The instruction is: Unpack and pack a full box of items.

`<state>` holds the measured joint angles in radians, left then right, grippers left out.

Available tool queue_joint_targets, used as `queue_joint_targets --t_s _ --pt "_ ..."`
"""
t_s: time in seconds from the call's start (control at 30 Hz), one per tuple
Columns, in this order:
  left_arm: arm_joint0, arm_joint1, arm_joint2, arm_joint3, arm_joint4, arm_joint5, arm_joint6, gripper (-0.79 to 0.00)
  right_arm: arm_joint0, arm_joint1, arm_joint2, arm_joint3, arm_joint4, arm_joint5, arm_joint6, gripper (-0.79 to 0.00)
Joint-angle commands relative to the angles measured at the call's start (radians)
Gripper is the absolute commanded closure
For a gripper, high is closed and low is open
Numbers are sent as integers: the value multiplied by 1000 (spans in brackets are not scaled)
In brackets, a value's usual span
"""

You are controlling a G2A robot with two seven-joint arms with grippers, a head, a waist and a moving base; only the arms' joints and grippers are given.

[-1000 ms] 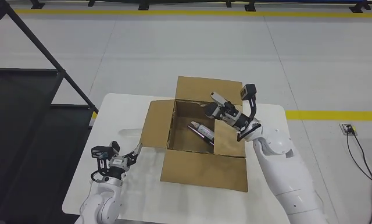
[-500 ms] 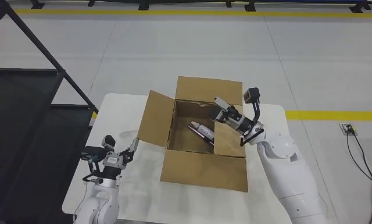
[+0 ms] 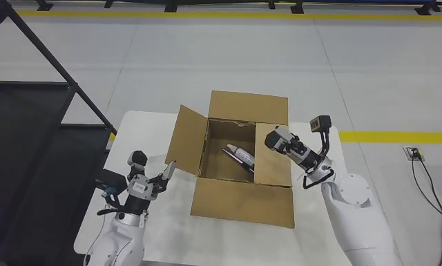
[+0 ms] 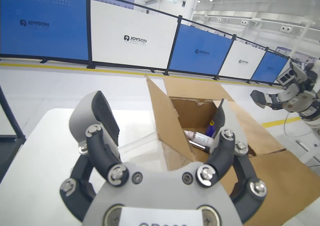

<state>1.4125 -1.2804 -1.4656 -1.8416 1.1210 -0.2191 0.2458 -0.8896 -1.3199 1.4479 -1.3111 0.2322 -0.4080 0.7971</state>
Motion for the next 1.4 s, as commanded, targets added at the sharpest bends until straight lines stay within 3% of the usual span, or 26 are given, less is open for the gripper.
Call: queue_joint_targets --t_s 0.0,0.23,0.77,0.9,1.03,1.37 --pt "-11 -2 28 -22 7 -12 -13 -785 -23 3 17 -13 16 -10 -17 -785" --pt "-74 -13 153 -46 18 -26 -111 -785 -56 7 34 -26 4 4 -83 -785" --pt "-89 -17 161 -38 -42 -10 -144 -785 -57 8 32 -66 -1 -6 -88 -785" --pt "-183 -30 212 9 -186 26 -274 -785 -63 16 48 -115 3 -33 -64 -785" --pt "-285 -44 287 78 -223 58 -404 -785 -84 30 100 -165 -12 -40 -44 -785" --pt "-541 -92 429 354 -513 88 -688 -785 -198 62 244 -235 12 -42 -30 -785"
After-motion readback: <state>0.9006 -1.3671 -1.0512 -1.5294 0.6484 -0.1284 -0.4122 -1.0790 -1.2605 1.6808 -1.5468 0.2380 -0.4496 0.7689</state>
